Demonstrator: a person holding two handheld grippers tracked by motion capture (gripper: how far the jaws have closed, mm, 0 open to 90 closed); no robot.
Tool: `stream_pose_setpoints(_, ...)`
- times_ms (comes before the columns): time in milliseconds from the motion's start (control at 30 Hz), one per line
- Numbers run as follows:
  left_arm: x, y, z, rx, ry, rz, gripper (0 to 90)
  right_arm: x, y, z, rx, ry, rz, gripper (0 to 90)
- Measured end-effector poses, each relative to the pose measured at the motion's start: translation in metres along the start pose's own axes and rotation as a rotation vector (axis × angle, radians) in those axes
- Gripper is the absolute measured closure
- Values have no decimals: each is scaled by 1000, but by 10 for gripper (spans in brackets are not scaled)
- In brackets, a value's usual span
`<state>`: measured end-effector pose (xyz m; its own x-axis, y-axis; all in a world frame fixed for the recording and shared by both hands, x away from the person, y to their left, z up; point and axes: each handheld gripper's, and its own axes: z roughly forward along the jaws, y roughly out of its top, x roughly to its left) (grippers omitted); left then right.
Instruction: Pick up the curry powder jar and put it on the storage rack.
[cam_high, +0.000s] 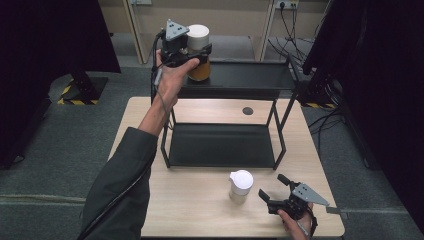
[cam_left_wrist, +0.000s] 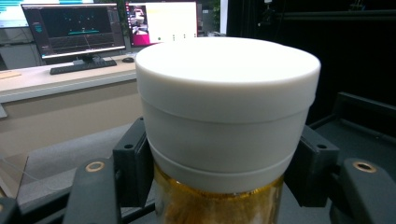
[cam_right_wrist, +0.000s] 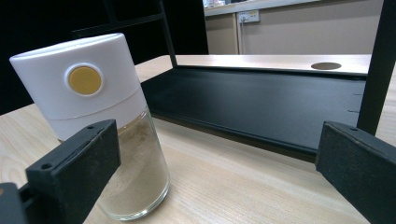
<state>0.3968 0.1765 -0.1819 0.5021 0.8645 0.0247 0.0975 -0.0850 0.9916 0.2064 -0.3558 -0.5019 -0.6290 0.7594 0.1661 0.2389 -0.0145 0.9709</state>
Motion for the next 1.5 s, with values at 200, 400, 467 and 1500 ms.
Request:
stream_pose_setpoints(200, 0, -4, 0, -13, 4, -11, 351, 0, 0, 0, 1, -1, -1, 3)
stream_pose_setpoints(400, -4, -7, -3, -25, 34, -78, 117, 0, 0, 0, 2, 0, -1, 3)
stream_pose_setpoints(467, -4, -8, -5, -26, 31, -92, 59, 1, 0, 0, 2, -1, 0, 4)
stream_pose_setpoints(1500, -19, -24, -50, 0, -45, -71, 6, 0, 0, 0, 5, -8, 2, 4)
